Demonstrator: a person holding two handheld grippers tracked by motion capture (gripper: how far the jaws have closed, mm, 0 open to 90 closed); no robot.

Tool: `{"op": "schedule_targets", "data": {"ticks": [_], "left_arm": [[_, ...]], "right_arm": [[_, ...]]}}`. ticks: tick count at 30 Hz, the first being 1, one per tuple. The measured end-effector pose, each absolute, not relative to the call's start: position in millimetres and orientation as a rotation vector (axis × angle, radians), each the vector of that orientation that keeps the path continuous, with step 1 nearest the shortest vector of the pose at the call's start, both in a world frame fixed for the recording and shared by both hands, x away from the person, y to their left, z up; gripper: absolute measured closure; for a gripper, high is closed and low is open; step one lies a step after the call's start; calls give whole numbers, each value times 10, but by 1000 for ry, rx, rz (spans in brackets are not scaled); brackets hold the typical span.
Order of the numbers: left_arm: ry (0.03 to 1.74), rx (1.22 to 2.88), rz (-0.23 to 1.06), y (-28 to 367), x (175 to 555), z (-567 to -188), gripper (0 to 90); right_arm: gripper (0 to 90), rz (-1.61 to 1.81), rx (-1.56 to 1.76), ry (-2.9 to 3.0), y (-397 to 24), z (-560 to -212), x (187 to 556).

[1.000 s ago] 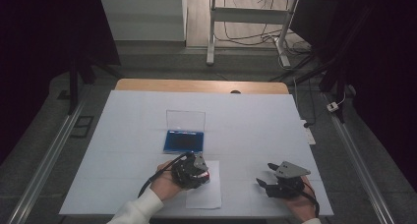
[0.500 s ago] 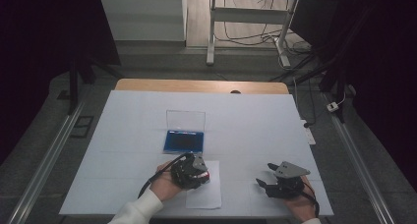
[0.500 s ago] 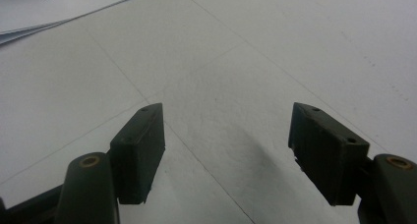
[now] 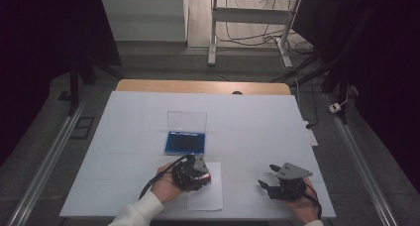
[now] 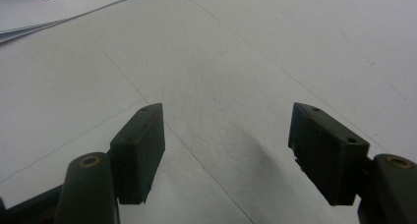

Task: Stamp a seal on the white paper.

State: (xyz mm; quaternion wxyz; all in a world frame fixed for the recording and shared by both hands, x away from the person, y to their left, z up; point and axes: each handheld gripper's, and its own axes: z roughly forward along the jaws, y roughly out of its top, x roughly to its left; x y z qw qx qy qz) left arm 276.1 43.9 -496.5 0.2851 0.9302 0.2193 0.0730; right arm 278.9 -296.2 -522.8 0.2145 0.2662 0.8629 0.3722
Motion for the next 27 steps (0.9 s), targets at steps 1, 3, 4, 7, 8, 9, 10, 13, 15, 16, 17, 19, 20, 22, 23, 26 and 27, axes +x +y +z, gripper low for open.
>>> {"op": "schedule_targets", "data": {"ticks": [1, 3, 4, 7, 8, 9, 10, 13, 15, 16, 17, 19, 20, 22, 23, 26, 27], "left_arm": [[586, 2490, 202, 436, 2755, -4962, 702], [588, 2486, 210, 436, 2744, -4953, 701], [592, 2479, 204, 444, 2746, -4945, 701], [598, 2472, 193, 455, 2754, -4940, 701], [599, 2470, 195, 453, 2752, -4939, 700], [599, 2470, 197, 452, 2750, -4939, 700], [598, 2470, 201, 454, 2748, -4937, 700], [595, 2465, 211, 456, 2736, -4935, 698], [601, 2455, 220, 465, 2735, -4926, 698], [611, 2443, 223, 478, 2739, -4913, 698], [614, 2433, 219, 489, 2742, -4905, 698], [620, 2408, 217, 520, 2744, -4877, 697], [624, 2395, 213, 538, 2744, -4862, 697], [633, 2370, 205, 579, 2744, -4833, 697], [635, 2361, 202, 600, 2745, -4821, 697], [643, 2329, 190, 659, 2749, -4788, 697], [648, 2313, 184, 676, 2750, -4777, 697]], "right_arm": [[298, 1032, 738, 2394, -2963, -5229, 2789], [298, 1028, 742, 2393, -2969, -5229, 2791], [298, 1028, 743, 2392, -2970, -5229, 2792], [298, 1032, 744, 2390, -2967, -5226, 2789], [298, 1034, 742, 2391, -2967, -5226, 2789], [298, 1033, 740, 2392, -2966, -5225, 2789], [298, 1031, 738, 2392, -2965, -5226, 2789], [298, 1032, 739, 2392, -2966, -5226, 2789], [298, 1029, 742, 2390, -2970, -5227, 2792], [298, 1035, 744, 2388, -2970, -5230, 2793], [298, 1035, 744, 2389, -2971, -5232, 2795], [298, 1032, 745, 2388, -2970, -5228, 2791], [298, 1034, 744, 2387, -2969, -5226, 2788], [298, 1038, 746, 2384, -2967, -5223, 2787], [298, 1034, 746, 2387, -2967, -5222, 2787], [298, 1034, 742, 2390, -2962, -5227, 2790], [298, 1035, 741, 2391, -2962, -5228, 2791]]}}
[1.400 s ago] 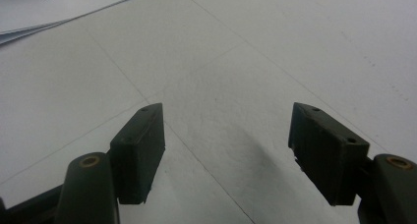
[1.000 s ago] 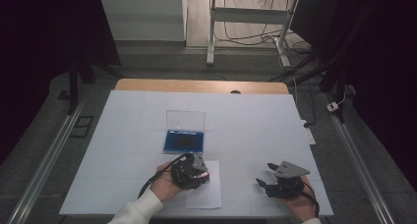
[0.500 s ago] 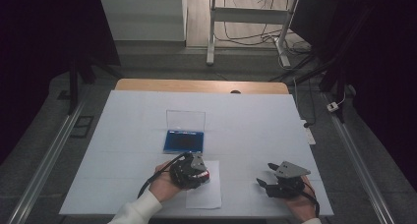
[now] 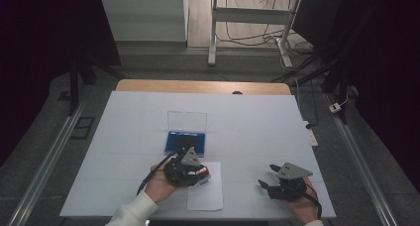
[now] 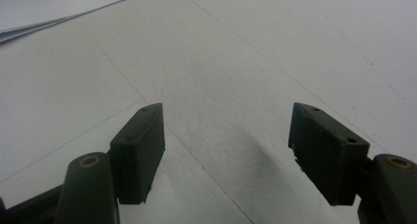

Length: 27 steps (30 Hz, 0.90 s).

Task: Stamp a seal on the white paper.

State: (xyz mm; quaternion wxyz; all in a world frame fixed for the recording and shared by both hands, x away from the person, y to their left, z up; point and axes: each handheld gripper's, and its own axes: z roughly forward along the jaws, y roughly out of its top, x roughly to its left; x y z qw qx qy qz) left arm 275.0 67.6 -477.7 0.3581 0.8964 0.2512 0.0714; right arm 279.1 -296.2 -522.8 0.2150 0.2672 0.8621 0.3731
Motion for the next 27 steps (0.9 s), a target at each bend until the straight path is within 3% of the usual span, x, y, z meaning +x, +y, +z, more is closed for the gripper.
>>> {"op": "schedule_targets", "data": {"ticks": [27], "left_arm": [[693, 2194, 247, 928, 2815, -4444, 697]], "right_arm": [[298, 1039, 751, 2385, -2991, -5226, 2795]]}}
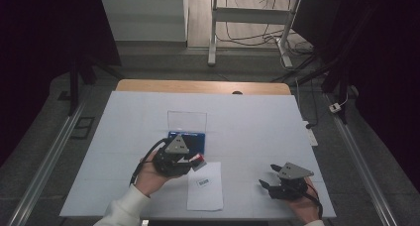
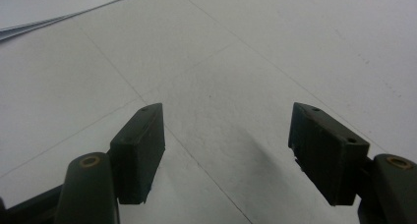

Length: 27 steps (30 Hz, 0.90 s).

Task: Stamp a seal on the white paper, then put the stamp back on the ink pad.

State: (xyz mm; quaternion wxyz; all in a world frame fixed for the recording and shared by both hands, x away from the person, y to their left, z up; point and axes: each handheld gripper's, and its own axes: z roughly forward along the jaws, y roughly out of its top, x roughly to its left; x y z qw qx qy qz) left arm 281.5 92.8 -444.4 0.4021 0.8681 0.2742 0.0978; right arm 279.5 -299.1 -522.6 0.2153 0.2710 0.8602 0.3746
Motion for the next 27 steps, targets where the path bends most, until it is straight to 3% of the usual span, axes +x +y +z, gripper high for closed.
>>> {"op": "schedule_targets", "data": {"ticks": [27], "left_arm": [[858, 2142, 327, 1158, 3237, -4419, 697]], "right_arm": [[297, 1043, 747, 2384, -2989, -5223, 2794]]}}
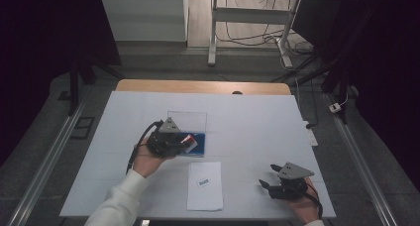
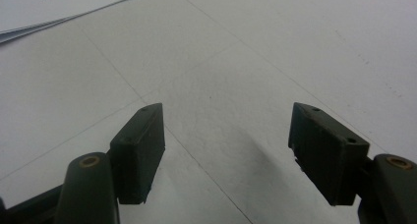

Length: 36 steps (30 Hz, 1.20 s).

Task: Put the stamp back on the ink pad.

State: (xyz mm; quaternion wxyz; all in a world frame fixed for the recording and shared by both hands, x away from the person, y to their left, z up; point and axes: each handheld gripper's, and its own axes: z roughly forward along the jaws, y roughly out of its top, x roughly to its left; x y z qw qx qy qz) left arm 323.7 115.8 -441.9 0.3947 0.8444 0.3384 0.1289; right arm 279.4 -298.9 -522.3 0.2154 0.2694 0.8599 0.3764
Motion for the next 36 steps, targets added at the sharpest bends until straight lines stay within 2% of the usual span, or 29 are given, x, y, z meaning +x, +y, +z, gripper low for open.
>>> {"op": "schedule_targets", "data": {"ticks": [20, 36], "left_arm": [[989, 2215, 374, 1162, 3635, -4688, 696], [1019, 2290, 377, 1091, 3742, -4854, 692]], "right_arm": [[298, 1036, 752, 2389, -3005, -5231, 2792], [298, 1038, 760, 2387, -3040, -5237, 2764]]}}
